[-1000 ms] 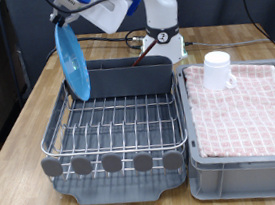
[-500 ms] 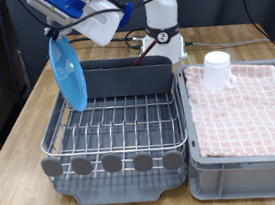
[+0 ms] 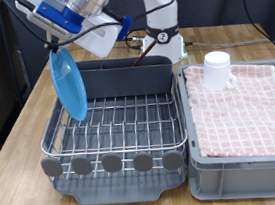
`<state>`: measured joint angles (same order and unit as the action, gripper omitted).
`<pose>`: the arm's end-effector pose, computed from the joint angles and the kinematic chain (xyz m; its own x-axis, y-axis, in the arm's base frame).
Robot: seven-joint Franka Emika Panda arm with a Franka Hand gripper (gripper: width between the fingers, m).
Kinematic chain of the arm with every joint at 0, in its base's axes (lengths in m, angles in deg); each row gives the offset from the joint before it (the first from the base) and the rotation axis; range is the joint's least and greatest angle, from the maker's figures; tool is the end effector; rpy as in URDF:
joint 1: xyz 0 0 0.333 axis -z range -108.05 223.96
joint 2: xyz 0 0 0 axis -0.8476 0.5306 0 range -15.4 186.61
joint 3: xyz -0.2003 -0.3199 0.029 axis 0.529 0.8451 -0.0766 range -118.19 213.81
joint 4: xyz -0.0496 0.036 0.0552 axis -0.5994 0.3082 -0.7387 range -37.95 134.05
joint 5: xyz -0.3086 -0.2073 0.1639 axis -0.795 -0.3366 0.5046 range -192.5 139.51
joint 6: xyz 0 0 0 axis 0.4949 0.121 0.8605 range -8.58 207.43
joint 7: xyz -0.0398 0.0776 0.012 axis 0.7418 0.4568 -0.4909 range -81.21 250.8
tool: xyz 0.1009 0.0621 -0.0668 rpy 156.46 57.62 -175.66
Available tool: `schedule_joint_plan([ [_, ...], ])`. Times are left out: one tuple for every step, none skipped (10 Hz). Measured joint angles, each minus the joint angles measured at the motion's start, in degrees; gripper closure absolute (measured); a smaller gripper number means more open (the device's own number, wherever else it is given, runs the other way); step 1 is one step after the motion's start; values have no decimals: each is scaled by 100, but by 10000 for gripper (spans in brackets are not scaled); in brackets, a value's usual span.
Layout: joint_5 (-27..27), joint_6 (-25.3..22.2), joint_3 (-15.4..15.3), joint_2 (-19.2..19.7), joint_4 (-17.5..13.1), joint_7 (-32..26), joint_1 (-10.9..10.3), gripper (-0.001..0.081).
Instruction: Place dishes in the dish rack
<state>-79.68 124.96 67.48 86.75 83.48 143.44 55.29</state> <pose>0.5358 -0.1971 0.4269 0.7373 -0.4626 0.4924 -0.6690 -0.6018 0.4362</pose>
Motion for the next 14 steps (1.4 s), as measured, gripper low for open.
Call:
schedule_joint_plan([
  [-39,46,0,54,5,55,0,790],
  [-65,100,0,103,12,105,0,790],
  [-77,151,0,150,21,152,0,790],
  [-86,212,0,186,38,184,0,790],
  [-128,276,-1,205,68,233,0,790],
  [-238,327,-2,208,110,291,-1,790],
  [-406,350,-6,209,141,362,-2,790],
  [-548,355,-10,209,167,419,-3,790],
  [-624,356,-15,209,187,464,-3,790],
  [-650,356,-16,209,209,486,-3,790],
  [-669,369,-16,209,241,514,-3,790],
  [-704,396,-15,209,275,557,-3,790],
  [-759,431,-15,209,309,609,-3,790],
  [-797,466,-14,209,343,654,-3,790],
])
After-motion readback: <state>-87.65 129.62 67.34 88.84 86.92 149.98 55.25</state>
